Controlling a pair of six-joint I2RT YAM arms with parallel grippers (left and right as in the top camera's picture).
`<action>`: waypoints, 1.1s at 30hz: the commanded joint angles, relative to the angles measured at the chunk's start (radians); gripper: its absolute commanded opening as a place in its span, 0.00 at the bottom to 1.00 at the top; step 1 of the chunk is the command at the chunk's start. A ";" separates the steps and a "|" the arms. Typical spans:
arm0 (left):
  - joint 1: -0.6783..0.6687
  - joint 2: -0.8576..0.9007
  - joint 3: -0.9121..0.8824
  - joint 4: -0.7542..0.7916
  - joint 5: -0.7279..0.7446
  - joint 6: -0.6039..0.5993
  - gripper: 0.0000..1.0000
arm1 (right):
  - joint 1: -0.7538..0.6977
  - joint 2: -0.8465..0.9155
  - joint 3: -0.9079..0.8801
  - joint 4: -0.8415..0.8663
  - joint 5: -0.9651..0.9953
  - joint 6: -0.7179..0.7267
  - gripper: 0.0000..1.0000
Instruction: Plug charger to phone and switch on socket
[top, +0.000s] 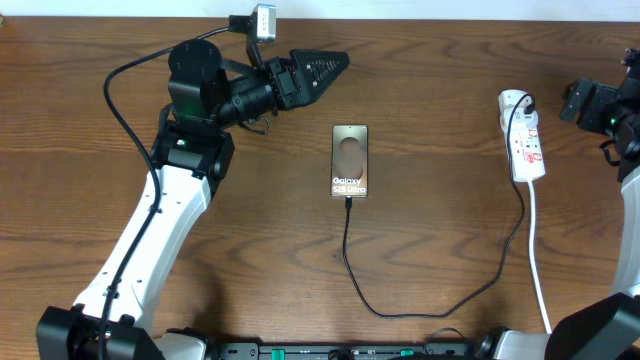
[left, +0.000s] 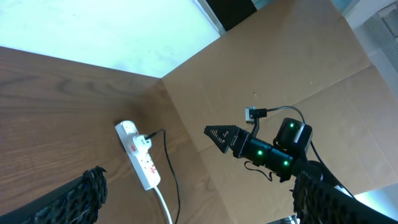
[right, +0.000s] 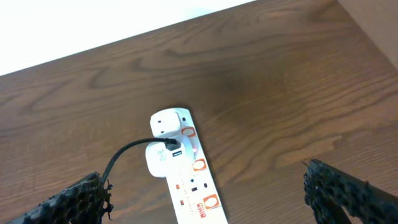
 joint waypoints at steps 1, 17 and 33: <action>0.003 -0.005 0.013 0.007 0.006 0.017 0.97 | 0.004 -0.018 -0.026 -0.002 -0.005 -0.013 0.99; 0.003 -0.005 0.013 0.007 0.006 0.017 0.97 | 0.027 -0.069 -0.156 -0.002 -0.005 -0.013 0.99; 0.003 -0.005 0.013 0.007 0.006 0.017 0.97 | 0.259 -0.311 -0.419 -0.002 -0.005 -0.013 0.99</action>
